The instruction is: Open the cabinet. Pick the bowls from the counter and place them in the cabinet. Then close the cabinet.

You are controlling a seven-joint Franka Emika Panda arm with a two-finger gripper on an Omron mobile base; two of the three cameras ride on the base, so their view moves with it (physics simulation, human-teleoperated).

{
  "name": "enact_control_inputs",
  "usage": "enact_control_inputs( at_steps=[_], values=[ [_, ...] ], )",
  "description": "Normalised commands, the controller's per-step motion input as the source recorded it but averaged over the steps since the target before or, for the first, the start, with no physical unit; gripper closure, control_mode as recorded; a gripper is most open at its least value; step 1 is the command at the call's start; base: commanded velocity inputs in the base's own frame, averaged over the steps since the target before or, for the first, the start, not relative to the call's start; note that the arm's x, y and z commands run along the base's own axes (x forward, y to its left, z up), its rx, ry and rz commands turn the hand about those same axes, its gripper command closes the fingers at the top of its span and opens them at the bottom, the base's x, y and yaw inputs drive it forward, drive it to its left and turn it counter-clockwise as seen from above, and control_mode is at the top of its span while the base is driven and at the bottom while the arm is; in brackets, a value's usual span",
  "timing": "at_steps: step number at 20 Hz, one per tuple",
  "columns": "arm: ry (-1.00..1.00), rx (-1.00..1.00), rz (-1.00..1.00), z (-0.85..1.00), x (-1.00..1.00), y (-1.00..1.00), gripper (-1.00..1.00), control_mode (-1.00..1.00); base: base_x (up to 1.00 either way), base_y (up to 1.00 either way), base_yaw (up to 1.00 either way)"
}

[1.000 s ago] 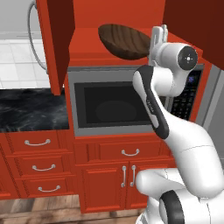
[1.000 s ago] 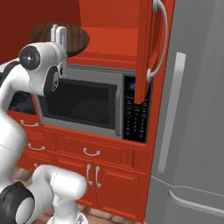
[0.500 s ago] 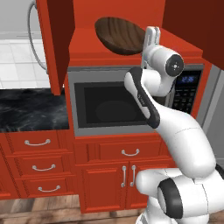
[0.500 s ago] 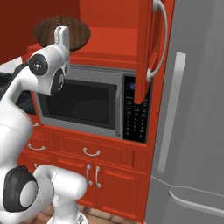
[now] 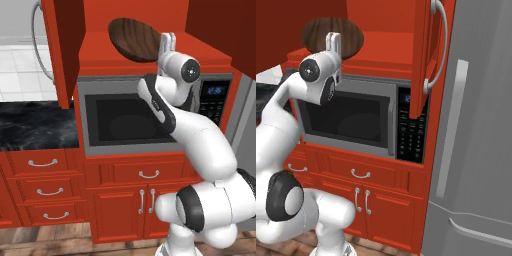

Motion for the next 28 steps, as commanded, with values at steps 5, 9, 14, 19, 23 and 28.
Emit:
enact_control_inputs(
  at_steps=[5,9,14,19,23,28],
  values=[
    [0.11,-0.02,0.00,0.00,0.48,0.10,1.00,-1.00,0.00,0.00,0.00],
    [0.08,-0.02,0.00,0.00,0.49,0.16,1.00,-1.00,0.00,0.00,0.00],
    [0.07,-0.03,0.00,0.00,0.51,0.19,1.00,-1.00,0.00,0.00,0.00],
    [0.03,-0.03,0.00,0.00,0.52,0.23,1.00,-1.00,0.00,0.00,0.00],
    [0.00,-0.01,0.00,-0.05,0.45,0.22,1.00,-1.00,0.00,0.00,0.00],
    [0.00,0.00,0.00,-0.02,0.24,0.08,-1.00,-1.00,0.00,0.00,0.00]
  ],
)
